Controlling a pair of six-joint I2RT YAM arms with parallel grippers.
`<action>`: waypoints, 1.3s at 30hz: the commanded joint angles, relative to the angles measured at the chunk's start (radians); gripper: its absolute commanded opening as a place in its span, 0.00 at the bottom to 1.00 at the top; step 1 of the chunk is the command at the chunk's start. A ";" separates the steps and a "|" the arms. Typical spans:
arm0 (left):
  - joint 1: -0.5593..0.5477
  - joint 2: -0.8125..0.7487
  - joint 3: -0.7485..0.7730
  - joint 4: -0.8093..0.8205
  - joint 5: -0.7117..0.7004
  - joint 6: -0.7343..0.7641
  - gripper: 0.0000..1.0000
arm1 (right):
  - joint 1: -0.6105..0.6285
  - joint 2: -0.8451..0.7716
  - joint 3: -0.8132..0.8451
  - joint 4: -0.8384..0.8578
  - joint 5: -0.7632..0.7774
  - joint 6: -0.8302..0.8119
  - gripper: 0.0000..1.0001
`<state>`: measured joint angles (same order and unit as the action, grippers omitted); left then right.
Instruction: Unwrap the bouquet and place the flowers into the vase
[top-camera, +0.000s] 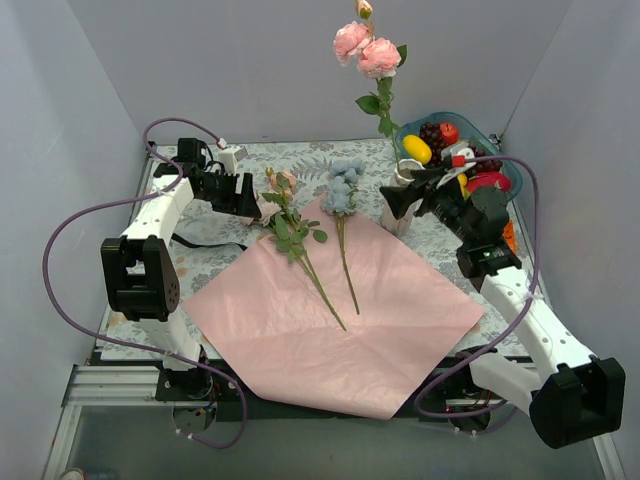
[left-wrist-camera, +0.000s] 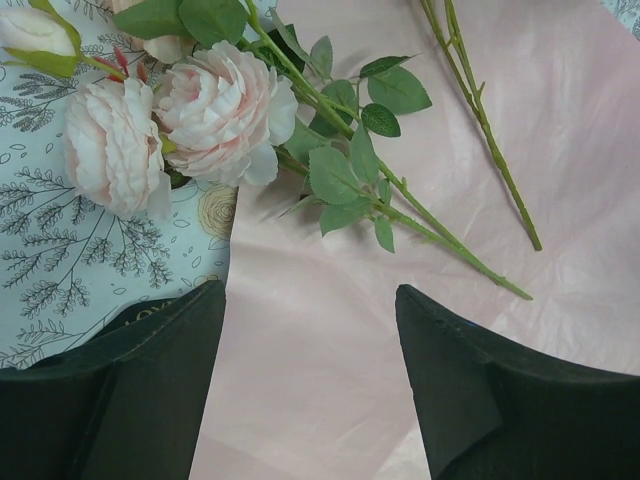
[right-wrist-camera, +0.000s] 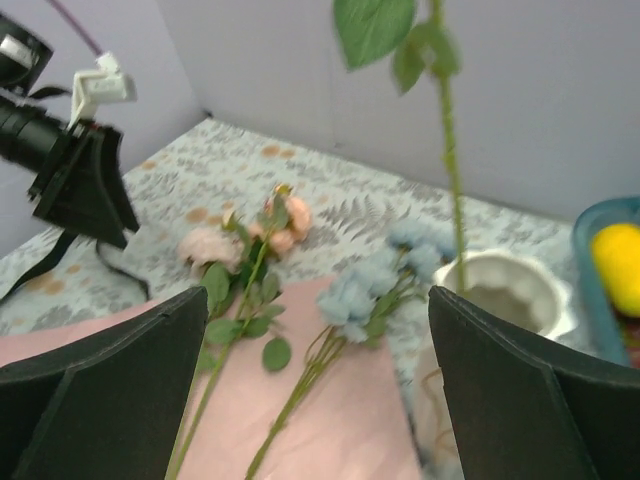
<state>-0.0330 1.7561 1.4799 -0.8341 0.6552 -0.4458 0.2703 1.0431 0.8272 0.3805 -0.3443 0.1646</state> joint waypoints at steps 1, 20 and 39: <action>-0.004 -0.076 0.006 0.010 0.012 0.002 0.69 | 0.247 -0.112 -0.102 -0.018 0.336 0.009 0.98; -0.004 -0.106 0.007 0.007 0.007 0.004 0.69 | 0.484 0.569 0.223 -0.338 0.628 0.165 0.80; -0.004 -0.115 0.002 0.004 0.004 0.025 0.69 | 0.492 0.913 0.406 -0.361 0.817 0.151 0.60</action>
<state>-0.0330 1.7054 1.4799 -0.8307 0.6563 -0.4377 0.7578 1.9190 1.1877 -0.0002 0.4282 0.3161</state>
